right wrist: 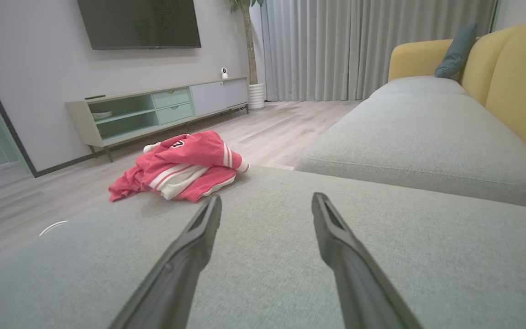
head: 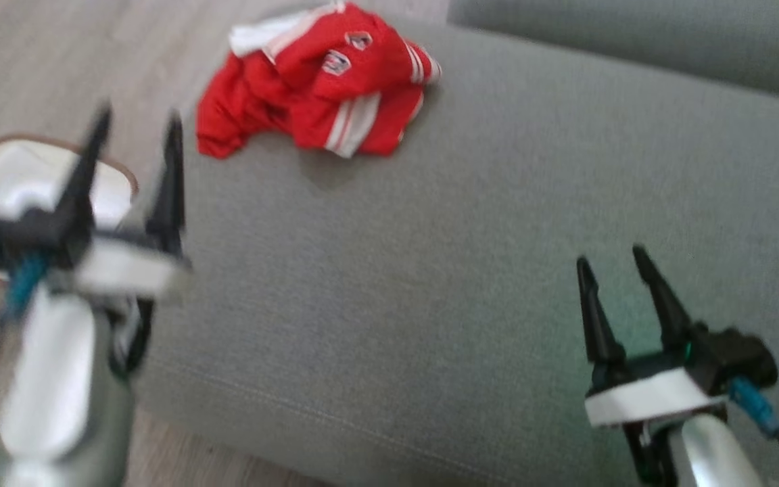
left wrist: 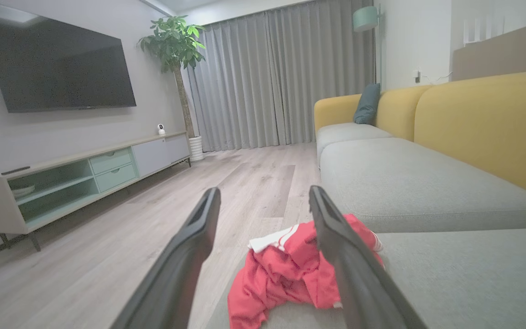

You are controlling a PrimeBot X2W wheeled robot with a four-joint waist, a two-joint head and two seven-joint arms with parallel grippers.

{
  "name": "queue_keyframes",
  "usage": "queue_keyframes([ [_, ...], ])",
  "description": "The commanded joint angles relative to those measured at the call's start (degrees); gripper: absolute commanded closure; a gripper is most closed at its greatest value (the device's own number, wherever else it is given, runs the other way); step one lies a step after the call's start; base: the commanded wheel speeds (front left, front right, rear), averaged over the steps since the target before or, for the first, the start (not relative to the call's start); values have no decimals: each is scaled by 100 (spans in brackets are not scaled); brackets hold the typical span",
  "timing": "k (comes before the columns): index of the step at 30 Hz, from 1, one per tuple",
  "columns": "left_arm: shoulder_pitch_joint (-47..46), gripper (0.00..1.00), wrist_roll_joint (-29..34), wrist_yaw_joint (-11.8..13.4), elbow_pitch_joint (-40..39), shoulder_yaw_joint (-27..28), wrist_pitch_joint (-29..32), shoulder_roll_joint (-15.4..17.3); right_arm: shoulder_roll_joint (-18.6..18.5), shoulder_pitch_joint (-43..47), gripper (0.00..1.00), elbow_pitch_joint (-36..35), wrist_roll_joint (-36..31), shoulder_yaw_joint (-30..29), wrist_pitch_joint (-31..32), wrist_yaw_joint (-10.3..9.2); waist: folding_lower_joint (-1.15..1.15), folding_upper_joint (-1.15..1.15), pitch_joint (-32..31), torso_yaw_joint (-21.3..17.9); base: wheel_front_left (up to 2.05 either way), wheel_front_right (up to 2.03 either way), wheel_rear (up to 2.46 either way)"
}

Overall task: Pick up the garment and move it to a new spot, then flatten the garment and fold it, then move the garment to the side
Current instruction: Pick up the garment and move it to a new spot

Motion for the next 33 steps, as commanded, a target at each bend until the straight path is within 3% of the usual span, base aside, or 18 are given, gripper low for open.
queue_keyframes([
  [1,-521,0,1,-43,-49,106,76,222,-40,-335,0,-247,-84,84,-63,43,0,0,524,-239,0,0,0],
  [8,-2198,0,-424,-161,819,-398,1000,739,-40,-701,0,-693,-455,-24,-62,43,0,0,1481,-534,0,0,0],
  [17,-3154,0,-1782,-168,1809,-1443,1662,1267,-40,-878,0,-1061,-788,-198,61,43,0,0,2172,-831,0,0,0],
  [28,-3691,0,-2458,-168,2873,-1718,1437,1379,-40,-896,0,-1402,-900,-208,136,43,0,0,2621,-1037,0,0,0],
  [30,-3764,58,-2498,-169,3067,-1734,1282,1360,-40,-895,0,-1413,-896,-208,131,43,0,0,2640,-1069,0,0,0],
  [31,-3790,92,-2513,-169,3158,-1755,1212,1348,-40,-896,0,-1415,-892,-225,125,43,0,0,2639,-1084,0,0,0],
  [32,-3816,100,-2523,-169,3235,-1785,1143,1344,-40,-899,0,-1414,-890,-238,119,43,0,0,2635,-1098,0,0,0],
  [33,-3844,100,-2518,-169,3309,-1801,1040,1351,-40,-903,0,-1406,-883,-248,112,43,0,0,2620,-1111,0,0,0],
])
